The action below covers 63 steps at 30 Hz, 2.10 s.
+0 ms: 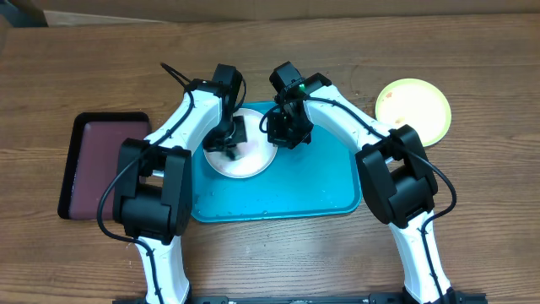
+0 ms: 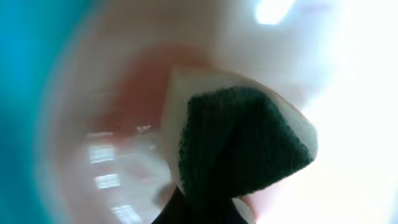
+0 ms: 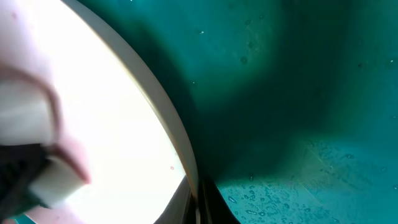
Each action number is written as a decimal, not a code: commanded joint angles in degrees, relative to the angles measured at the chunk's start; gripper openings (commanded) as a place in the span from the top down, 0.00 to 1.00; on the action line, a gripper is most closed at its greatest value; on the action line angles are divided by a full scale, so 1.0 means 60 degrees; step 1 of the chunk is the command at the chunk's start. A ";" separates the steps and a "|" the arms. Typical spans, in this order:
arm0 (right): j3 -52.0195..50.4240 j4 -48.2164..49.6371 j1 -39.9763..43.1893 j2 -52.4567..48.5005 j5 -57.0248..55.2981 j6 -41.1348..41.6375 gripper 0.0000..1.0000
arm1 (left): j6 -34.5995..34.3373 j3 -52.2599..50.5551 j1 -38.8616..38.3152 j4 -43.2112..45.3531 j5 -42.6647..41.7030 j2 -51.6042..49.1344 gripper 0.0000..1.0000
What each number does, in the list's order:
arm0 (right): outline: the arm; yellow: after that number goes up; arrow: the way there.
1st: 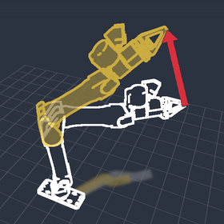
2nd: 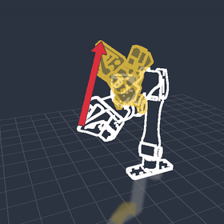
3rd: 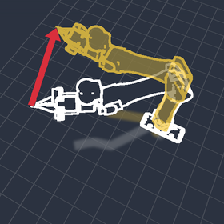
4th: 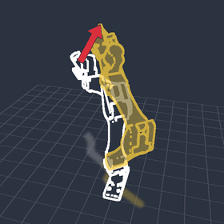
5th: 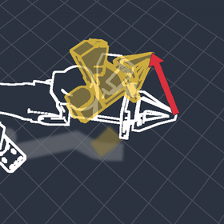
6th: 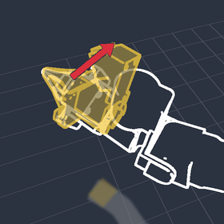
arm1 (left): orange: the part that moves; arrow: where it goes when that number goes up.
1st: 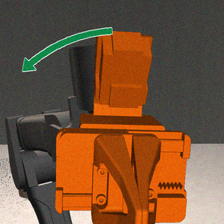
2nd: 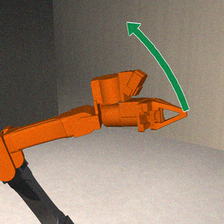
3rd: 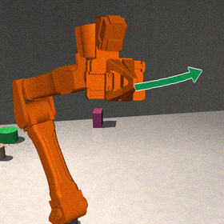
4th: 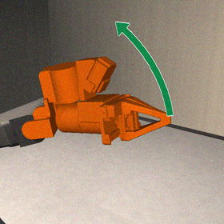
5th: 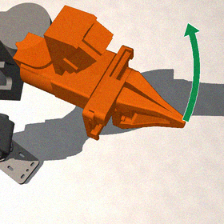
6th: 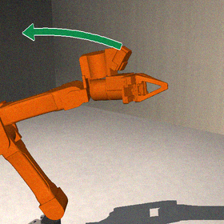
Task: Clean dirty plates on tray and stack at the side
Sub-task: 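Keep scrubbing the white plate with the sponge in the left gripper, then lift the sponge back to the water tray with the left gripper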
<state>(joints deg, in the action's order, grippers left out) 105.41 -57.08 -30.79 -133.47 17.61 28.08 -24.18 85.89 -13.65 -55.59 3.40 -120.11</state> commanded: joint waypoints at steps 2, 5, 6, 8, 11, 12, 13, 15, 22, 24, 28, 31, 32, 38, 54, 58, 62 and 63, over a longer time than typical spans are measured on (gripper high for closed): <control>-0.0113 -0.0044 0.0044 -0.0047 -0.0423 0.0007 0.96 | -0.0885 -0.0131 0.0157 -0.0747 0.4255 -0.0273 0.96; -0.0113 -0.0044 0.0044 -0.0047 -0.0423 0.0007 0.96 | -0.1344 0.0382 0.0157 -0.1304 0.4787 -0.0273 0.96; -0.0113 -0.0044 0.0044 -0.0047 -0.0423 0.0007 0.96 | -0.1443 0.0634 0.0157 -0.1486 0.4812 -0.0273 0.96; -0.0113 -0.0044 0.0044 -0.0047 -0.0423 0.0007 0.96 | -0.1614 0.1300 0.0157 -0.1774 0.4725 -0.0270 0.96; -0.0113 -0.0044 0.0044 -0.0047 -0.0423 0.0007 0.96 | -0.1464 0.2138 0.0153 -0.1821 0.3825 -0.0270 0.96; -0.0113 -0.0044 0.0044 -0.0047 -0.0423 0.0007 0.96 | -0.1242 0.2331 0.0157 -0.1723 0.3235 -0.0270 0.96; -0.0113 -0.0044 0.0044 -0.0047 -0.0423 0.0007 0.96 | -0.0918 0.2455 0.0157 -0.1548 0.2492 -0.0270 0.96; -0.0113 -0.0040 0.0044 -0.0047 -0.0423 0.0007 0.96 | 0.0168 0.2499 0.0153 -0.0965 0.0248 -0.0270 0.96; -0.0113 -0.0022 0.0051 -0.0047 -0.0419 0.0007 0.96 | 0.0739 0.1843 -0.0040 0.0025 -0.3009 -0.0288 0.96; -0.0113 -0.0033 0.0051 -0.0047 -0.0419 0.0011 0.96 | 0.0739 0.1453 -0.0153 0.0386 -0.3005 -0.0288 0.96; -0.0113 -0.0044 0.0051 -0.0047 -0.0423 0.0007 0.96 | 0.0430 0.0503 -0.0215 0.1206 -0.2670 -0.0288 0.96; -0.0113 -0.0055 0.0033 -0.0047 -0.0423 0.0007 0.96 | 0.0237 -0.0040 -0.0120 0.1508 -0.2051 -0.0288 0.96; -0.0113 -0.0073 0.0036 -0.0047 -0.0419 0.0007 0.96 | 0.0244 -0.0157 -0.0062 0.1512 -0.1880 -0.0288 0.96; -0.0113 -0.0080 0.0036 -0.0047 -0.0423 0.0007 0.96 | 0.0098 -0.0251 0.0288 0.0645 0.1297 -0.0288 0.96; 0.0200 -0.0204 0.0051 -0.0044 -0.0382 -0.0423 0.96 | -0.3067 0.2619 0.1151 -0.3475 0.4594 0.0565 0.96; 0.1075 -0.0743 -0.0025 -0.0029 -0.0426 -0.0943 0.96 | -0.2685 0.2707 0.1636 -0.3391 0.3927 0.1872 0.96; 0.2004 -0.1355 -0.0204 0.0113 -0.1668 -0.1042 0.96 | -0.1800 0.2707 0.2685 -0.3530 0.2896 0.2918 0.96; 0.2280 -0.1588 -0.0313 0.0160 -0.2350 -0.1042 0.96 | -0.1606 0.2707 0.3049 -0.3628 0.2524 0.3075 0.96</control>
<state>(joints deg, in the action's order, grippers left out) 114.24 -65.43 -31.24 -133.60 11.97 23.38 -37.60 100.44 -0.38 -76.49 23.94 -106.17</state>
